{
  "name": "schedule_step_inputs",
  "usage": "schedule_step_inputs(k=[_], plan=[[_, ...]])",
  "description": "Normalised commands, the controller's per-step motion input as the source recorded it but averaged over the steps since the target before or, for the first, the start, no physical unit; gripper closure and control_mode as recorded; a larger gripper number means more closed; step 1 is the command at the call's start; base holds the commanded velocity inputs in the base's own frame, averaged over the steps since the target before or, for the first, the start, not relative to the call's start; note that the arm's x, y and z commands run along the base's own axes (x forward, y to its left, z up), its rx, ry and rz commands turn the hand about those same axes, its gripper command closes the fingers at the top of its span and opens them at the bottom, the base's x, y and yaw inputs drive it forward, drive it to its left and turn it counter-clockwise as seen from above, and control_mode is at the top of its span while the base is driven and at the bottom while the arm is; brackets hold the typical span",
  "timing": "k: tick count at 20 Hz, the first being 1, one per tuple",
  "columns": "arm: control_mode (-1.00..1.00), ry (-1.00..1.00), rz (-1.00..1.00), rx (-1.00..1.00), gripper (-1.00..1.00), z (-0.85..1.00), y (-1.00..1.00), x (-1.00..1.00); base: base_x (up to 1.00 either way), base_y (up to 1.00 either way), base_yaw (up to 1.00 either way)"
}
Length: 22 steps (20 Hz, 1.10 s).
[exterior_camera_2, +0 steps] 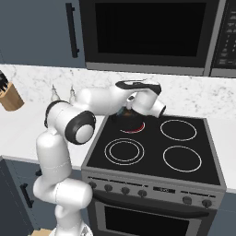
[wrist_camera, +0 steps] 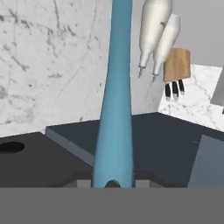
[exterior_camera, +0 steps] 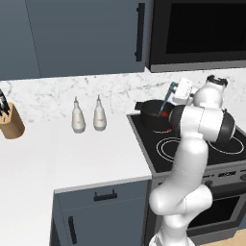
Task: Put the mushroom and bell pepper in the pot. Retrieve the spatula and lightly stir the vegetables in the pot.
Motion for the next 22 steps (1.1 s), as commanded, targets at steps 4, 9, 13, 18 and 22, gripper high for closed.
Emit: schedule_step_inputs(k=[4,9,13,18,22], plan=[[-1.00,0.00,0.00,0.14,1.00,0.00,-0.21,0.55,0.00,0.00,0.00],[-1.00,0.00,0.00,0.10,1.00,0.00,-0.20,0.49,0.00,0.00,0.00],[-1.00,0.07,0.00,0.02,1.00,-0.04,-0.16,0.45,0.00,0.00,0.00],[-1.00,0.14,0.00,0.00,1.00,-0.14,-0.05,0.44,0.00,0.00,0.00],[-1.00,0.08,0.00,0.00,1.00,-0.21,-0.03,0.42,0.00,0.00,0.00]])
